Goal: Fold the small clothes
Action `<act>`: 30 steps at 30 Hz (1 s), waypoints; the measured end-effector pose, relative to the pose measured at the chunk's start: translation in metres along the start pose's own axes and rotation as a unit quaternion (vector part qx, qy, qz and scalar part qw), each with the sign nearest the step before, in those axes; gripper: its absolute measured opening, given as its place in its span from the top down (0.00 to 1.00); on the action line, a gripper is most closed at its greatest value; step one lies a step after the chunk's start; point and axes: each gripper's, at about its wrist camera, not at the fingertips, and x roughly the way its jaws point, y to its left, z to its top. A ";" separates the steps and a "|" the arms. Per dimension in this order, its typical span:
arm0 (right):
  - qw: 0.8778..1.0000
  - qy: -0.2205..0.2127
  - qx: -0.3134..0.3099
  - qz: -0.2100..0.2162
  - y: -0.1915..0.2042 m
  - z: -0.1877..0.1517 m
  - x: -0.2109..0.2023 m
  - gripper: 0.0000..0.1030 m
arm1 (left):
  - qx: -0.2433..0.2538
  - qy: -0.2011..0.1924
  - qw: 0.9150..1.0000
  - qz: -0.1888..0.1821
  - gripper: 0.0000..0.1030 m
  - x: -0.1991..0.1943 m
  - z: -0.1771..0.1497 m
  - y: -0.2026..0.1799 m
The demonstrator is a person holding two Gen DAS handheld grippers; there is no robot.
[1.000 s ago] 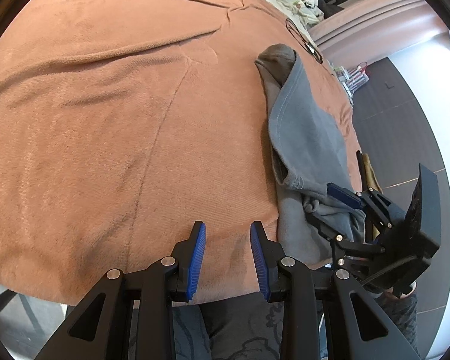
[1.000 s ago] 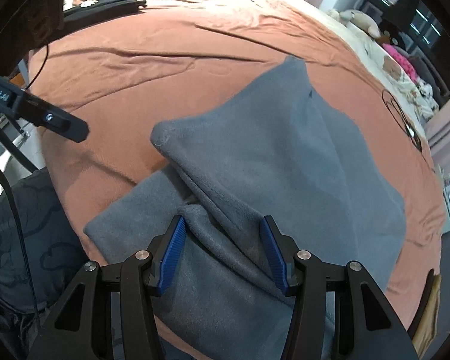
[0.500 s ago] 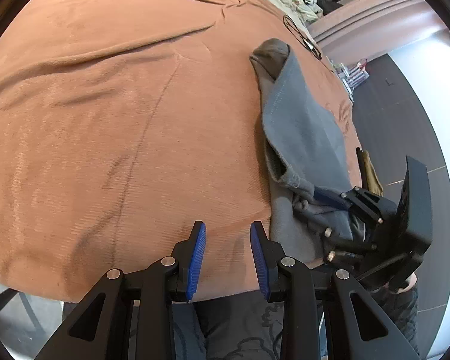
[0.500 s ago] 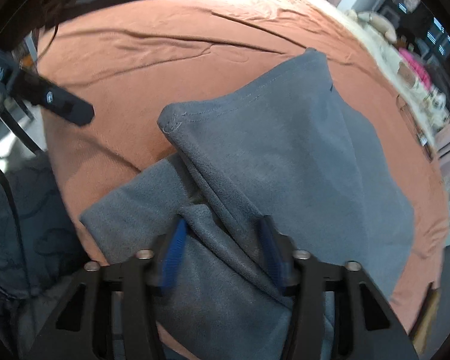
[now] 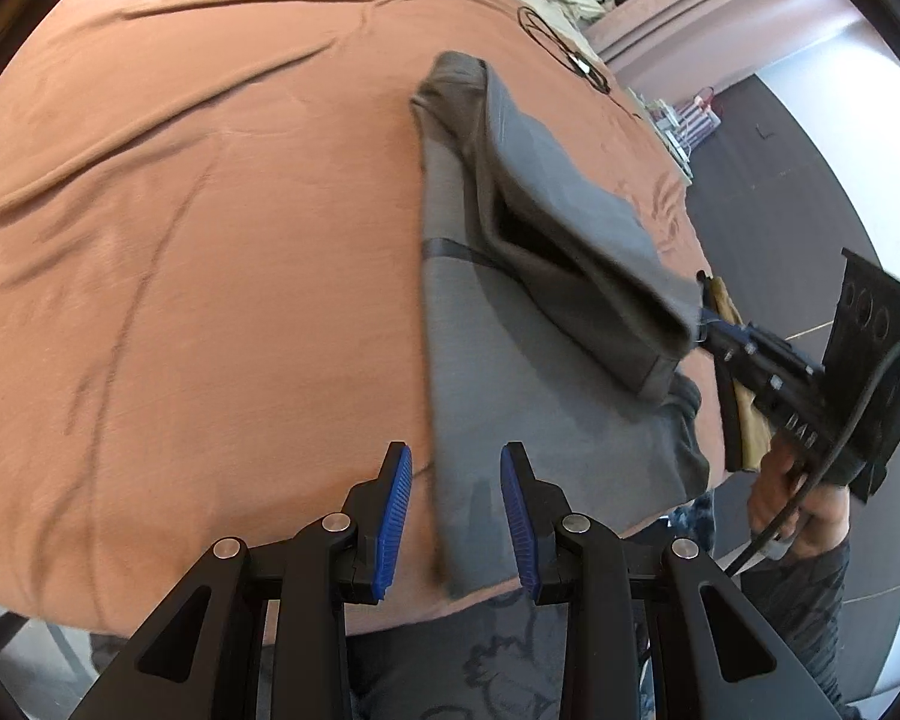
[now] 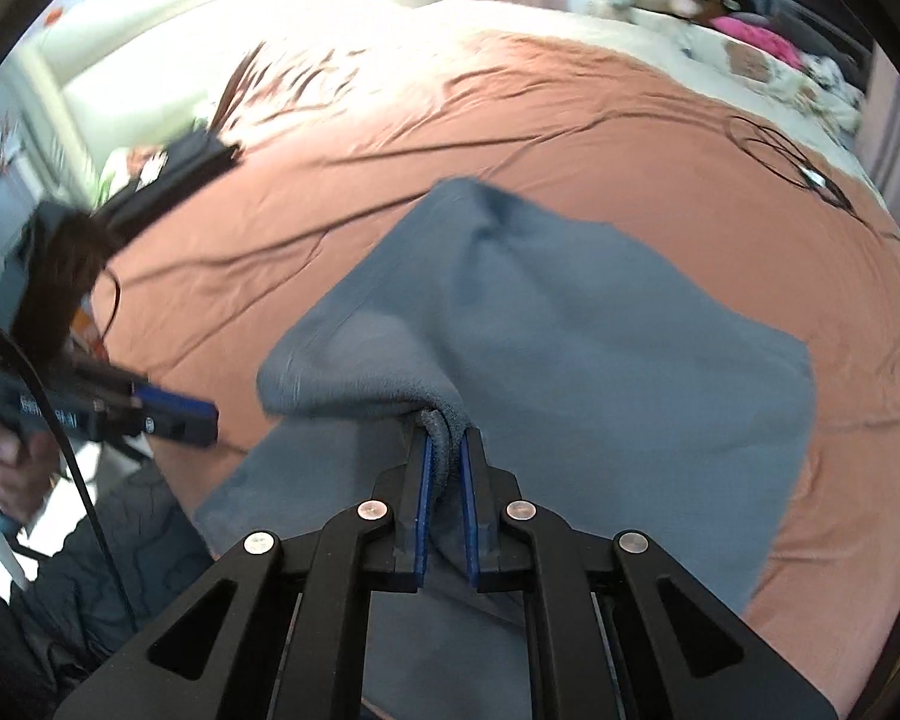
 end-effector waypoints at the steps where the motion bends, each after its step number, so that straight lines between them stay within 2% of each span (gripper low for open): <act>1: 1.000 -0.005 0.011 -0.001 -0.009 -0.001 -0.004 0.95 | 0.003 0.001 1.000 0.003 0.68 0.004 0.002 -0.004; 9: 0.994 -0.035 0.103 -0.005 -0.073 -0.013 -0.019 0.95 | 0.021 0.015 0.999 0.028 0.68 0.027 0.012 -0.022; 15: 0.985 -0.050 0.163 -0.003 -0.107 -0.023 -0.011 0.95 | 0.024 0.015 0.999 0.044 0.68 0.031 0.018 -0.023; 24: 0.970 -0.042 0.238 0.001 -0.158 -0.033 0.011 0.97 | 0.022 0.020 0.997 0.071 0.68 0.042 0.018 -0.023; 30: 0.959 -0.047 0.278 -0.021 -0.178 -0.032 0.014 1.00 | 0.017 0.027 0.997 0.077 0.68 0.046 0.013 -0.017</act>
